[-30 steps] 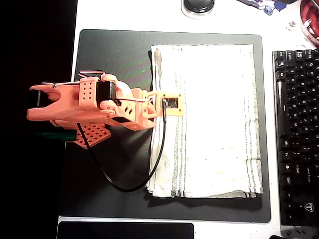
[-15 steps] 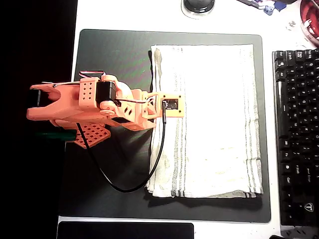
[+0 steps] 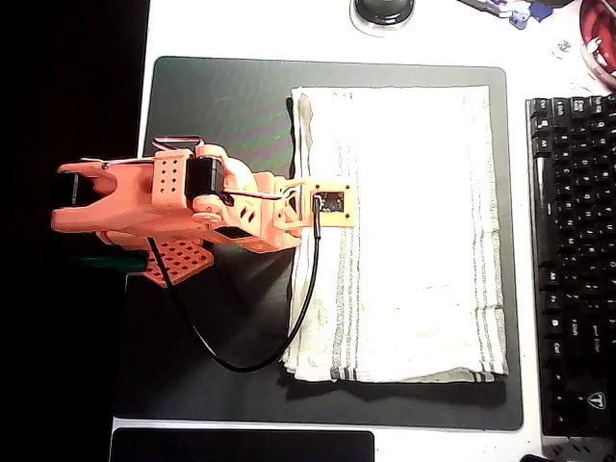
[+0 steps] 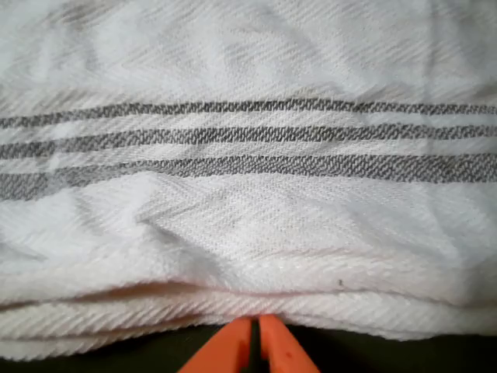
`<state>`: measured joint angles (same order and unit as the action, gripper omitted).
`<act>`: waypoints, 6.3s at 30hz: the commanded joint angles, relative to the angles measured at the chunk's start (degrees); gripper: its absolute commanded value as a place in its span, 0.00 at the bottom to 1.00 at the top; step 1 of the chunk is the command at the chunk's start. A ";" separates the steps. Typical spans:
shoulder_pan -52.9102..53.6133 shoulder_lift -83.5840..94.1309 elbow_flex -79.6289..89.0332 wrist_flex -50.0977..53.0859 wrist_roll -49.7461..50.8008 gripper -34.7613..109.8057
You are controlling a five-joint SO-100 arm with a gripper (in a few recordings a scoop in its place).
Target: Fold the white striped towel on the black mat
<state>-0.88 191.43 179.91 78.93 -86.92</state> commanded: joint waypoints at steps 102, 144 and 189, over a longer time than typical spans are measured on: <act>10.20 -63.02 -58.10 -25.31 19.78 0.24; 26.10 -57.39 -33.22 -53.53 5.98 0.35; -1.32 0.88 1.05 -9.93 3.52 0.24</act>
<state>-3.43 191.16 179.65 66.97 -82.79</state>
